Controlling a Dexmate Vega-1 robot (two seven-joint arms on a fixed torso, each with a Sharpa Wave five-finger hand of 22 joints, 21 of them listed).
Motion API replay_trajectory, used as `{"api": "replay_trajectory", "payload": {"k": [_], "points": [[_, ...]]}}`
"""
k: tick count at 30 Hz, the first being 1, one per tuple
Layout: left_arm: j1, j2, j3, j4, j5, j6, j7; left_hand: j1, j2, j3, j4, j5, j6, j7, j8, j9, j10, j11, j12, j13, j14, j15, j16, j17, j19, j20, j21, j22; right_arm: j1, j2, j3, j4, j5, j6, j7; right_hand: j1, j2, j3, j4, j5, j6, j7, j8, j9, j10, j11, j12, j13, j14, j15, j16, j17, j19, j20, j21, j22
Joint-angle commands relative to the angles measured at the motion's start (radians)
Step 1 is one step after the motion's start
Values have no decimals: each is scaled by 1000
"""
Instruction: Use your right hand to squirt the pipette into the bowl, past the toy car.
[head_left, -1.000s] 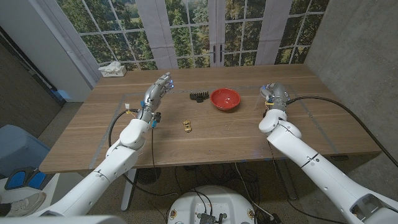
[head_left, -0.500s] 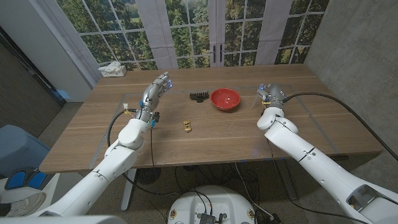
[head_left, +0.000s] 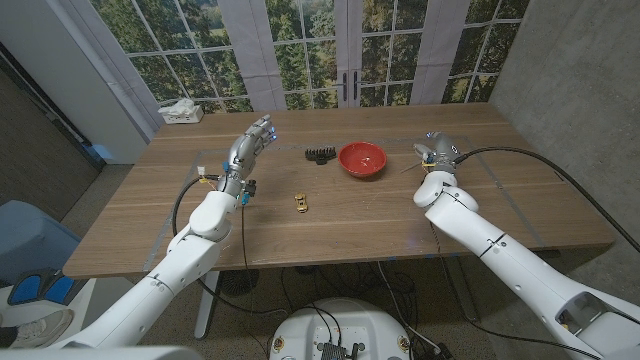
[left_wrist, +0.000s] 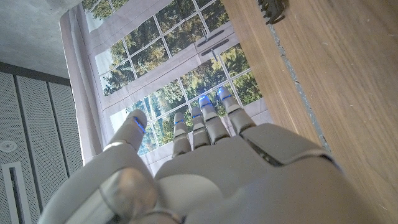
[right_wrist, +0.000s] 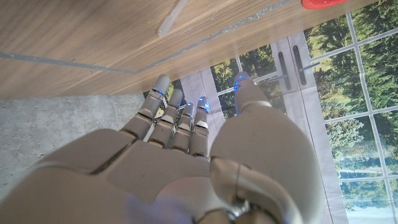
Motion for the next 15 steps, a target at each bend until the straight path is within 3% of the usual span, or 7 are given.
{"api": "replay_trajectory", "payload": {"k": [1,3,5,7,15], "points": [[11,2,-3,-19,12,13,18,-9,-2,9,-1,-2,-2,2,3,2,1,4,2,2,4,-3,1,1,4,0,0,2,-56,-55,58,24,63,278,32,-49,3,-18,19,-2,-18,5,14,-2,-18,11,8,-13,-32,6,-16,-10,-29,15,-17,-2],[12,2,-3,-21,14,16,23,-10,-3,10,-2,-2,-1,4,4,2,1,5,2,2,-6,-6,-2,1,4,-2,0,2,-63,-67,73,39,90,358,61,-95,3,-34,37,-3,-27,14,17,-3,-29,15,9,-25,-42,11,-23,-20,-41,24,-28,-3],[15,2,-5,-23,16,18,27,-11,-3,13,-4,-2,0,5,4,2,0,7,2,2,-18,-8,-7,1,3,-7,-1,2,-69,-70,85,55,109,426,76,-177,10,-61,71,1,-33,25,22,-5,-34,28,13,-45,-61,20,-35,-36,-78,30,-55,-4],[17,2,-7,-25,20,19,34,-12,-3,16,-7,-2,0,6,4,1,-2,10,1,2,-32,-10,-11,0,2,-18,-2,2,-70,-77,90,74,118,488,94,-204,11,-70,80,3,-32,37,24,-5,-34,38,15,-52,-68,26,-40,-43,-80,34,-61,-4],[19,2,-11,-24,24,23,42,-11,-2,34,-22,-1,-8,5,1,0,-38,1,-10,1,-110,-16,-23,-5,-9,-60,-7,2,-62,-80,124,162,213,719,211,-321,30,-104,129,5,-45,42,22,-8,-31,56,17,-78,-86,28,-53,-70,-110,1,-92,-5]]}}
